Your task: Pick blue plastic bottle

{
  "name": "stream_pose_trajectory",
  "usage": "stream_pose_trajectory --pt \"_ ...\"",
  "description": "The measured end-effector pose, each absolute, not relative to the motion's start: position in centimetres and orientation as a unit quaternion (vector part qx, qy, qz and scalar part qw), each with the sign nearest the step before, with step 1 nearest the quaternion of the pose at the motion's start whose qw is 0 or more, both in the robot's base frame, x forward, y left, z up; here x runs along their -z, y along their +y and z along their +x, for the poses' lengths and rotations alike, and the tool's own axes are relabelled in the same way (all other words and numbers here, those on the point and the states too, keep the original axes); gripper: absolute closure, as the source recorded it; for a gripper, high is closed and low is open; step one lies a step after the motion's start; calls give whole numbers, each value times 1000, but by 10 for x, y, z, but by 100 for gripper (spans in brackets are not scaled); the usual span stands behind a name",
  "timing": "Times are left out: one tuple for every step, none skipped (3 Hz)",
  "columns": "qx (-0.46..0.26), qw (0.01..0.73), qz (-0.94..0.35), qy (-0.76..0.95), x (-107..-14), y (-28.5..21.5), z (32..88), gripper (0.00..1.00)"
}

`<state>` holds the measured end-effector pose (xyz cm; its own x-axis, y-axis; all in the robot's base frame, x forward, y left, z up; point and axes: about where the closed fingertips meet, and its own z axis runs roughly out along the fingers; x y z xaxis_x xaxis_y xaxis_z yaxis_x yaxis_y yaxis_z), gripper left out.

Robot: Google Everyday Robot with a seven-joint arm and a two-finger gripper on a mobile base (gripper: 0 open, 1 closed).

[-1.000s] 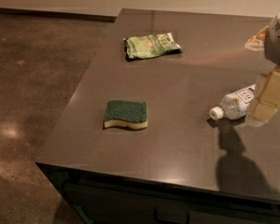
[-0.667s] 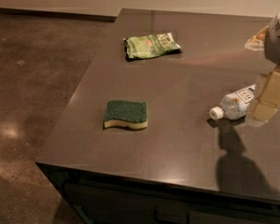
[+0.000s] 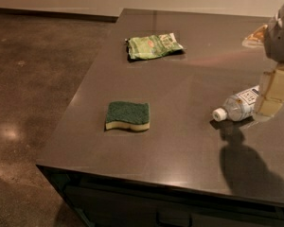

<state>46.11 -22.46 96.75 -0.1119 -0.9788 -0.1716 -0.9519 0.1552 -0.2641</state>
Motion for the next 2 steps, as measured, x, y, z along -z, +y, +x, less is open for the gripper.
stream_pose_trajectory --pt "48 130 -700 701 -955 -239 491 0" --pt "56 95 -746 656 -945 -254 515 0"
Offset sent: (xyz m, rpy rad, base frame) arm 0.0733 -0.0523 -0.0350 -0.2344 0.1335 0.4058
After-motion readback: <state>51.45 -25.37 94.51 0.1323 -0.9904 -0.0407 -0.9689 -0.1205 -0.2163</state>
